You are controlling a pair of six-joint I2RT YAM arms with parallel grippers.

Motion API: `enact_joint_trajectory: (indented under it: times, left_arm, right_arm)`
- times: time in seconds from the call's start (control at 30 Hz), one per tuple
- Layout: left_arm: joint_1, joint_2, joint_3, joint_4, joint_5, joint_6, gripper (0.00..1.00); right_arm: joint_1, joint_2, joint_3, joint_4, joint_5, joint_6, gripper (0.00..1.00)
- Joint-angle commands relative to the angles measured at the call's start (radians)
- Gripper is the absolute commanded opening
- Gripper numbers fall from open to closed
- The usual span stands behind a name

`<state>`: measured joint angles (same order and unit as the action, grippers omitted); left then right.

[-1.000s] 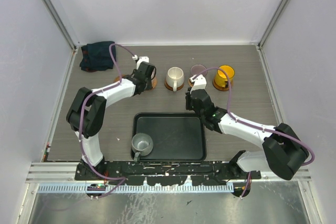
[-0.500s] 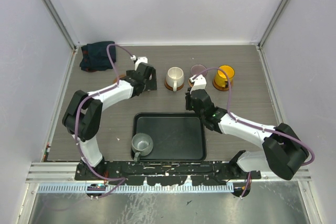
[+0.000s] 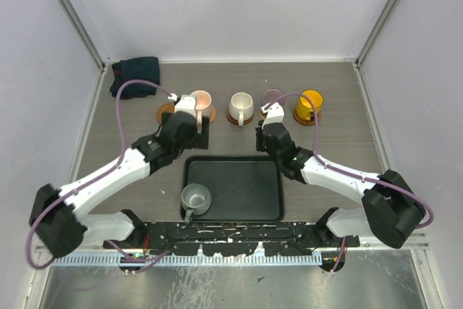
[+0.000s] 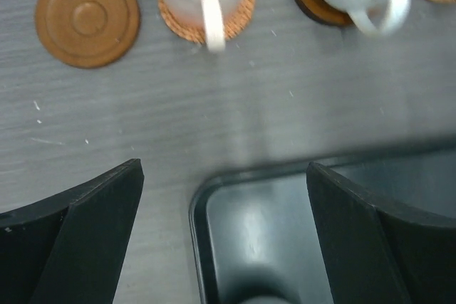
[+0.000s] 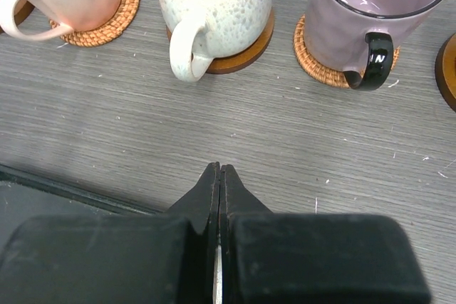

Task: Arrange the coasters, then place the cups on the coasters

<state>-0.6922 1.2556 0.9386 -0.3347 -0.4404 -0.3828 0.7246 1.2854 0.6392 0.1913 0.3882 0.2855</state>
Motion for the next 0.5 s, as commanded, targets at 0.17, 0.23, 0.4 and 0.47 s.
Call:
enact_joint_trajectory:
  times: [0.17, 0.23, 0.4, 0.47]
  left_arm:
    - [-0.174, -0.422, -0.155, -0.268, 0.105, -0.111, 0.98]
    - [-0.191, -0.455, -0.154, -0.309, 0.12, -0.13, 0.98]
    - [-0.251, -0.458, -0.155, -0.368, 0.166, -0.166, 0.98]
    - [-0.291, -0.456, -0.162, -0.376, 0.185, -0.196, 0.98]
  right_arm:
    - [-0.003, -0.031, 0.085, 0.008, 0.036, -0.025, 0.25]
    - [-0.005, -0.026, 0.091, 0.008, 0.031, -0.023, 0.33]
    - [-0.008, -0.024, 0.093, 0.004, 0.034, -0.016, 0.45]
    - [-0.008, -0.027, 0.09, -0.004, 0.04, -0.016, 0.49]
